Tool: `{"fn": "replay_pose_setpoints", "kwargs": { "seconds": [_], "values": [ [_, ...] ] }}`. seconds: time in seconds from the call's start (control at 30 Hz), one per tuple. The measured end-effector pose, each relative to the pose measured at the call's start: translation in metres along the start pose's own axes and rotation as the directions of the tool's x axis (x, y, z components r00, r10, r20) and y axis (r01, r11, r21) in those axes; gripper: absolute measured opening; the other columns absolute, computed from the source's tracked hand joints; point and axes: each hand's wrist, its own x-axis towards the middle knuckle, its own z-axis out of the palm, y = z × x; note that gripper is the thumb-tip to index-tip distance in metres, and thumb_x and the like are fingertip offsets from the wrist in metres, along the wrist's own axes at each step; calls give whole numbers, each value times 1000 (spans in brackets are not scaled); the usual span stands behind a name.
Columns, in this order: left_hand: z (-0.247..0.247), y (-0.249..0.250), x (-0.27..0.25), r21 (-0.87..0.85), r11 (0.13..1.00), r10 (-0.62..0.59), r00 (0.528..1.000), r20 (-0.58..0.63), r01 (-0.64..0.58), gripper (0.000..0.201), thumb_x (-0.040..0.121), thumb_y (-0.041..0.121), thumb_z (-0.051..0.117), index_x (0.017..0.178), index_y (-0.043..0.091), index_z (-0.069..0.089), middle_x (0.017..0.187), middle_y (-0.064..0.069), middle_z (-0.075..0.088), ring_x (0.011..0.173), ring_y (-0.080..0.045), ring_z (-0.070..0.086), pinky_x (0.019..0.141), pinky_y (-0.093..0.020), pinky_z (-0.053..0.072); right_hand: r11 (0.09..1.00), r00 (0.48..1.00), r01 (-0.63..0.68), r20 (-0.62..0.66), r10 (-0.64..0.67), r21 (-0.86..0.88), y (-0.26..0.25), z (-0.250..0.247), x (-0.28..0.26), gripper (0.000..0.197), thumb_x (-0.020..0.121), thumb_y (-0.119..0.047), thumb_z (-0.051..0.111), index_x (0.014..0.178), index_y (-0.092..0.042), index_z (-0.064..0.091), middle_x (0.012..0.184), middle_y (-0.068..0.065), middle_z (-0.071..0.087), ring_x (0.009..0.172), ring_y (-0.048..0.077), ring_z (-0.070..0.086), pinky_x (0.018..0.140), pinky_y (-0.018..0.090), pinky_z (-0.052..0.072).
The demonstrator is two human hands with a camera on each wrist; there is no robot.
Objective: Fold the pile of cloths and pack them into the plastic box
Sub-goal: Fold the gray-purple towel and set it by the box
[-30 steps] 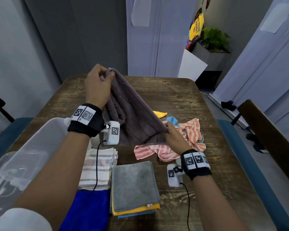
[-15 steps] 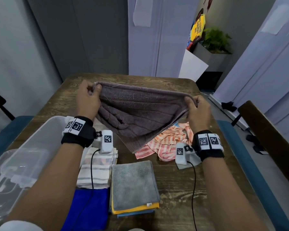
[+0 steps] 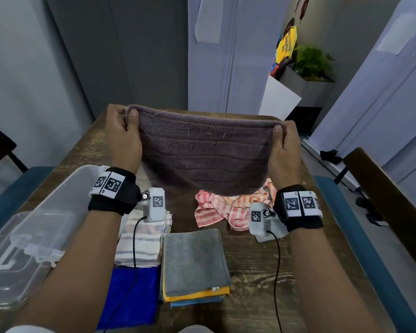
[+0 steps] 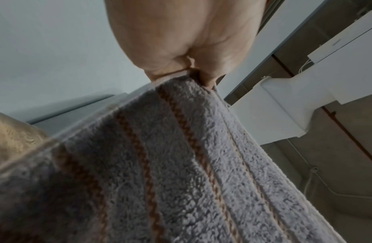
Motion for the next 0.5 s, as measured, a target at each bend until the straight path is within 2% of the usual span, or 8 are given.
{"fn": "replay_pose_setpoints", "kwargs": {
  "seconds": [0.07,0.2,0.3,0.37,0.4,0.5],
  "values": [
    [-3,5,-2,14,1000,14,1000,-4,-14,11,104,22,48,96,16,45,83,15,45,72,10,46,70,-10,38,1000,1000,12,-12,-12,-7,-4,-4,-3,18,110,-24,36,101,-18,51,89,-15,52,80,-15,50,71,7,37],
    [-10,12,-8,17,999,29,1000,0,-29,11,105,22,48,95,18,46,84,14,45,71,13,47,70,-10,39,999,998,33,-44,-34,-25,-8,-8,-12,17,110,-23,36,101,-20,51,90,-10,52,81,-14,49,72,6,36],
    [-15,13,-12,16,1000,-7,999,31,6,18,105,22,48,89,28,44,81,12,45,67,11,45,66,-10,38,999,999,36,-30,-37,-32,-9,-10,-16,17,109,-22,36,101,-19,51,94,-2,54,79,-2,46,73,9,35],
    [-18,5,-13,34,998,-49,997,60,47,14,104,25,49,91,26,47,84,7,50,72,6,47,70,-17,41,998,1000,26,-5,-26,-55,-7,-11,-18,18,109,-22,37,101,-18,52,95,0,55,82,3,46,72,10,36],
    [-19,-2,-14,52,996,-76,994,80,72,11,104,27,50,94,22,49,88,3,53,78,-2,51,73,-24,43,997,1000,8,17,-7,-74,-4,-10,-17,18,109,-22,38,101,-18,53,95,-1,56,84,5,48,72,12,37],
    [-19,-29,-22,121,983,-154,978,140,137,13,103,27,51,100,14,54,94,-4,58,87,-16,54,77,-34,44,987,984,-99,134,117,-128,17,0,-19,22,108,-21,40,103,-7,57,97,3,60,90,16,53,76,31,41]
  ]
}}
